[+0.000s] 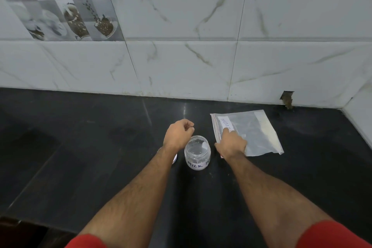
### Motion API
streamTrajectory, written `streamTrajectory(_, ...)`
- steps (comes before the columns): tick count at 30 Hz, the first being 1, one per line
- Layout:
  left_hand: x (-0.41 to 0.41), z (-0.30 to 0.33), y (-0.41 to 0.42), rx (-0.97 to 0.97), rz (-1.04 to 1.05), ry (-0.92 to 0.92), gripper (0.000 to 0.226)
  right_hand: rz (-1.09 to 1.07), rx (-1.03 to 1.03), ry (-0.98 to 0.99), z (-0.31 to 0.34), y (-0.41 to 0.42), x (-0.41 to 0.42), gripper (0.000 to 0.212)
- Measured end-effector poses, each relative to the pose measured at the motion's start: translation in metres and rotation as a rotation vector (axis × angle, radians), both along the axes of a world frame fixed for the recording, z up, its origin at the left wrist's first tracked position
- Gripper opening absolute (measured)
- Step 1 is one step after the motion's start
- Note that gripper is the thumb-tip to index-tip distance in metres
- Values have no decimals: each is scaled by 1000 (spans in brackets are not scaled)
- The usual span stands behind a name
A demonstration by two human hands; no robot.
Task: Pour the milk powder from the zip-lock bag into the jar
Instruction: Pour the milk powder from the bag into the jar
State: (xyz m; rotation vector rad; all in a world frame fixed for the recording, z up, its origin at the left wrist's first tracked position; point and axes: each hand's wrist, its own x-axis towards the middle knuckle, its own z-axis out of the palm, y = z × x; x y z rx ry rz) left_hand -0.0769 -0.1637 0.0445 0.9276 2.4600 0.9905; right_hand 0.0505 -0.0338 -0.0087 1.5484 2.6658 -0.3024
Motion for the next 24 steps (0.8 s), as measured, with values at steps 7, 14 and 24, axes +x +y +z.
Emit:
streamTrajectory(7, 10, 13, 17, 52, 18, 24, 21, -25, 23, 49, 20, 19, 8, 28)
streamTrajectory(14, 50, 41, 81, 97, 6, 20, 30, -129, 27, 294, 89, 58, 54, 22)
streamTrajectory(24, 114, 71, 142, 203, -78, -271, 31, -132, 21, 491, 124, 82, 115, 18)
